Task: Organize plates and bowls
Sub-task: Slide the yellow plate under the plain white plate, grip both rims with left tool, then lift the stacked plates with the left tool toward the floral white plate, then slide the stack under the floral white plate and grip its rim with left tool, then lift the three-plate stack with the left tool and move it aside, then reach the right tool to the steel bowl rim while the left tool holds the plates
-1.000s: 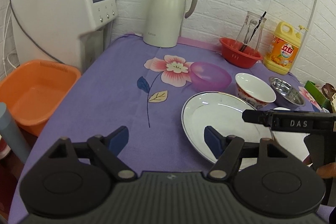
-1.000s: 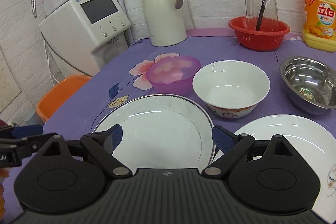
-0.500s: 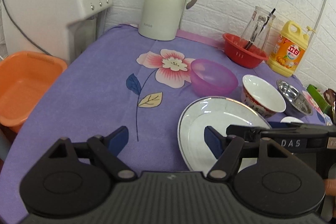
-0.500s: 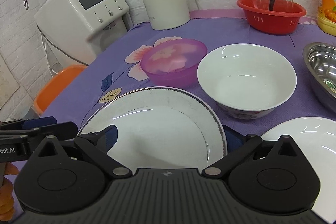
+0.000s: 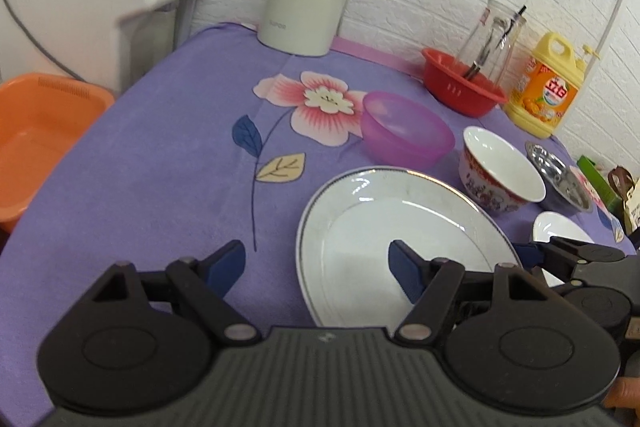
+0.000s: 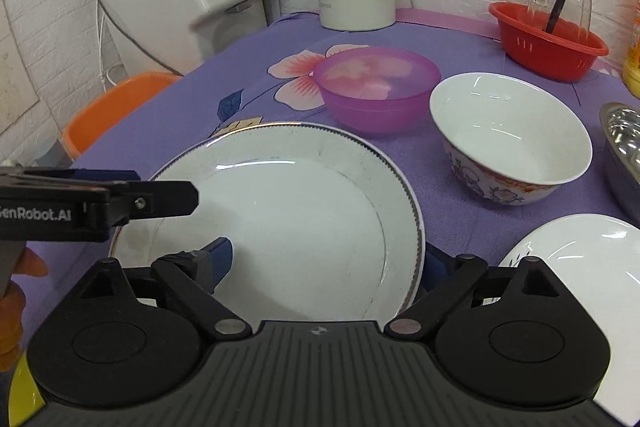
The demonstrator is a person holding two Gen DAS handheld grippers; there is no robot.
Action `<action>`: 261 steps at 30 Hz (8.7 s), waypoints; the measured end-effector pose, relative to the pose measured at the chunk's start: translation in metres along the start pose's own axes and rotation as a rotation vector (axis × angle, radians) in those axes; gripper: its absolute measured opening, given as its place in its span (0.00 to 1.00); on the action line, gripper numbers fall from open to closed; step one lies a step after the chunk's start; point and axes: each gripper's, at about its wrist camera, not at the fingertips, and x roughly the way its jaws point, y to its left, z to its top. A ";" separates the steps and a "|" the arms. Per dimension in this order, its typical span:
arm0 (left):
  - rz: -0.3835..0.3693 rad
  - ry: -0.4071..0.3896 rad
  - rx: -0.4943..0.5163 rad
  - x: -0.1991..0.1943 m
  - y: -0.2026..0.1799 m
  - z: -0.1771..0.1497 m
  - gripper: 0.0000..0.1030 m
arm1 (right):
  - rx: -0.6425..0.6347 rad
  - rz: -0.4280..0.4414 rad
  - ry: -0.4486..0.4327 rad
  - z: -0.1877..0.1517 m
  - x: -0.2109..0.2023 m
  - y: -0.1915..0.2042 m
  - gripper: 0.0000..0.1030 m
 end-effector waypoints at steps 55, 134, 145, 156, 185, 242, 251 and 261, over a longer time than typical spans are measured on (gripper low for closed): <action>0.102 -0.072 0.152 -0.122 -0.041 -0.123 0.39 | 0.094 -0.059 -0.088 -0.118 -0.117 0.106 1.00; -0.085 0.160 0.243 0.075 -0.196 -0.019 0.70 | 0.321 -0.322 -0.138 -0.087 -0.099 -0.121 1.00; -0.055 0.147 0.255 0.076 -0.201 -0.022 0.71 | 0.271 -0.362 -0.128 -0.088 -0.095 -0.119 1.00; -0.091 0.145 0.312 0.075 -0.220 -0.030 0.64 | 0.252 -0.345 -0.140 -0.090 -0.095 -0.116 1.00; -0.034 -0.005 0.234 -0.048 -0.156 -0.031 0.57 | 0.132 -0.263 -0.281 -0.086 -0.148 -0.013 1.00; -0.113 -0.094 0.188 -0.119 -0.128 -0.077 0.70 | 0.323 -0.221 -0.289 -0.144 -0.189 -0.018 1.00; -0.156 -0.024 0.197 -0.089 -0.154 -0.070 0.70 | 0.298 -0.353 -0.226 -0.122 -0.180 -0.098 1.00; -0.121 -0.015 0.188 -0.071 -0.139 -0.058 0.70 | 0.298 -0.474 -0.113 -0.005 -0.097 -0.201 1.00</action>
